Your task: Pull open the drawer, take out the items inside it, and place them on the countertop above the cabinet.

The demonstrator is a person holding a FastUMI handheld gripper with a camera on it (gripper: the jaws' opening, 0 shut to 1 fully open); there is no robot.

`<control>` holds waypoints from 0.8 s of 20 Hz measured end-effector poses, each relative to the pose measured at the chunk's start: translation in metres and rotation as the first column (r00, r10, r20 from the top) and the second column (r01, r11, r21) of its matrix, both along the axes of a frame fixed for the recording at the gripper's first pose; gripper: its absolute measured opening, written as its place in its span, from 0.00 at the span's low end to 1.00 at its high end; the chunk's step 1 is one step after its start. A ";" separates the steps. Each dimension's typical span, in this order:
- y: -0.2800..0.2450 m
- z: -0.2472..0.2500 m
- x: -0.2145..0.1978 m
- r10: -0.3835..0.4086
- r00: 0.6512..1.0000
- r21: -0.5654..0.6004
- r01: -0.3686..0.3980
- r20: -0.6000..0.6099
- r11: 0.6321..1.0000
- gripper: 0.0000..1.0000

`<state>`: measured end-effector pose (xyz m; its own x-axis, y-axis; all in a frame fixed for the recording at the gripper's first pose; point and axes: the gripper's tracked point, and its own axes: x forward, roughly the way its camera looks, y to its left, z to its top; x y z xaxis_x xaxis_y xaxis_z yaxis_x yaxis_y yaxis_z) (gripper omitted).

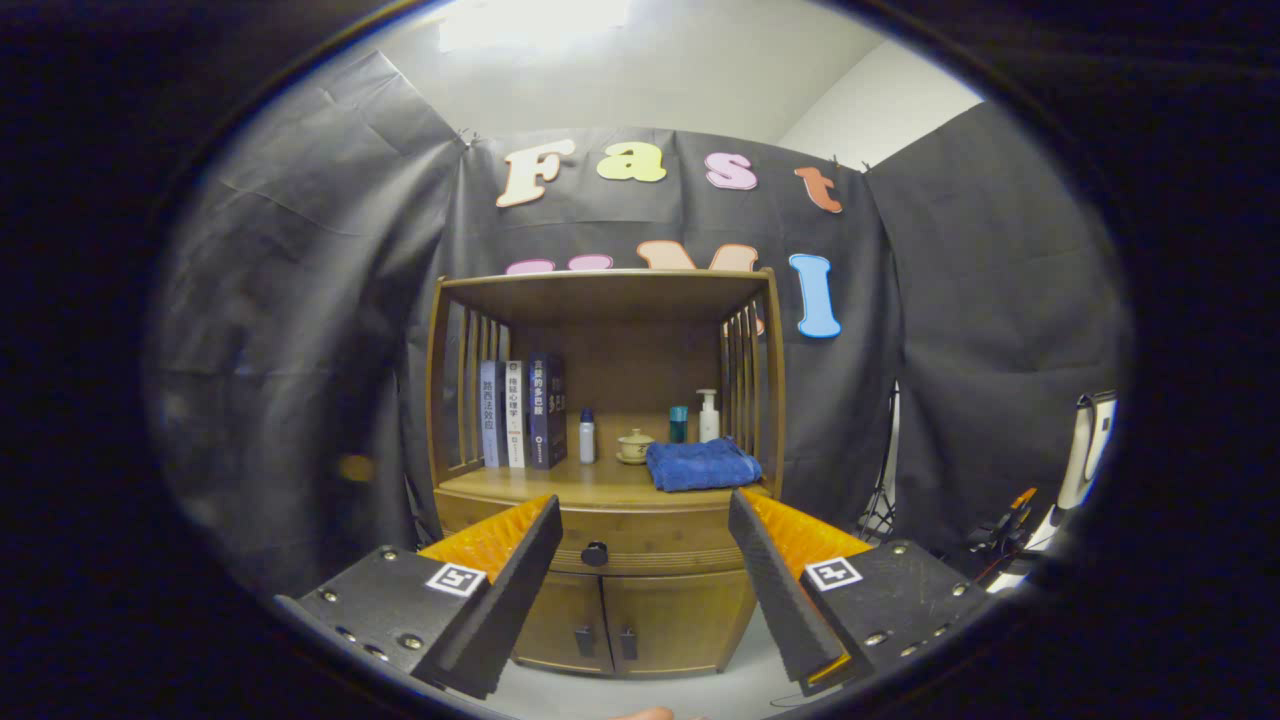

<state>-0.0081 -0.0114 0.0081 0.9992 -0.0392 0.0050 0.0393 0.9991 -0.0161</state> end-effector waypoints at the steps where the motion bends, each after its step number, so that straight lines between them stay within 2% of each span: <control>1: -0.001 -0.001 0.000 -0.002 1.000 -0.001 0.002 -0.001 1.000 1.00; 10: 0.000 0.003 -0.002 -0.007 1.000 -0.022 0.007 -0.002 1.000 1.00; 16: 0.002 0.001 0.011 -0.025 1.000 -0.029 0.025 0.004 0.999 1.00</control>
<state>0.0026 -0.0093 0.0090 0.9979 -0.0637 0.0099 0.0641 0.9969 -0.0450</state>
